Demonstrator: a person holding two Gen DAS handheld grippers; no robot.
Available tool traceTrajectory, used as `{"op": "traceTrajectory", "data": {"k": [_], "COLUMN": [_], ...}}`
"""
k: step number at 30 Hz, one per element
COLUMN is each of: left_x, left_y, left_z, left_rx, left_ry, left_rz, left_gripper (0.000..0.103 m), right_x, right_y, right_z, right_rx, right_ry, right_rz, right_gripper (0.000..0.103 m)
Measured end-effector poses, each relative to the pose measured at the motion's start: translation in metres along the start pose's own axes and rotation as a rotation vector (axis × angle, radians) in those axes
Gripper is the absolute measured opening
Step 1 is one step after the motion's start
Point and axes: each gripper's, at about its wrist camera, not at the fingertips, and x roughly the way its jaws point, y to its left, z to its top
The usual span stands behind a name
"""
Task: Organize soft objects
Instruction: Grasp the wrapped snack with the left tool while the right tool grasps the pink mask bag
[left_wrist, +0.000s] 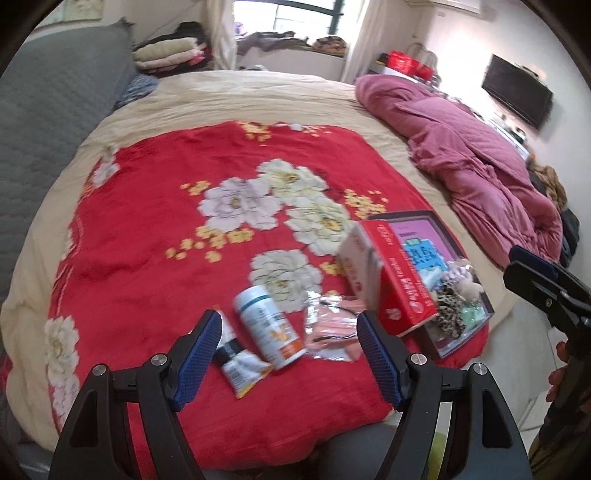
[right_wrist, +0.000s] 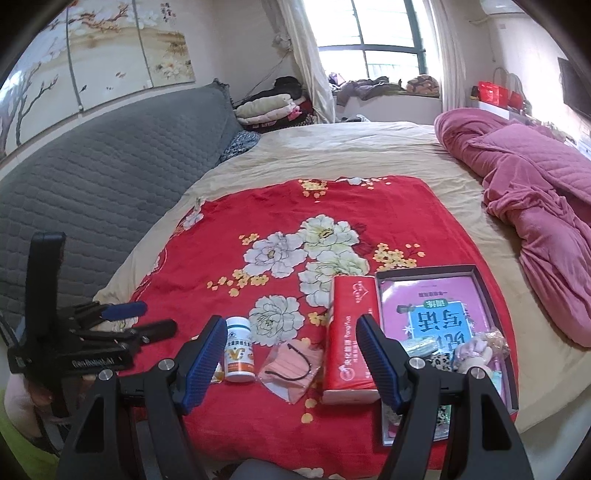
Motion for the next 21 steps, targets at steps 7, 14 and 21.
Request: {"op": "traceTrajectory", "data": {"k": [7,14,21], "left_x": [0.020,0.081,0.130], "left_y": [0.049,0.075,0.083], "left_z": [-0.021,-0.042,-0.050], "left_rx": [-0.110,-0.207,-0.258], "left_ry": [0.066,0.202,0.296], "left_rz": [0.051,0.071,0.078], "left_gripper": [0.077,0.077,0.077], "right_x": [0.046,0.110,0.164], "right_y": [0.029,0.058,0.071], "right_z": [-0.019,-0.055,-0.089], "right_rx": [-0.140,-0.361,-0.538], "right_ry": [0.121,0.272,0.394], "right_rz": [-0.022,-0.064,-0.093], "right_gripper": [0.073,0.073,0.073]}}
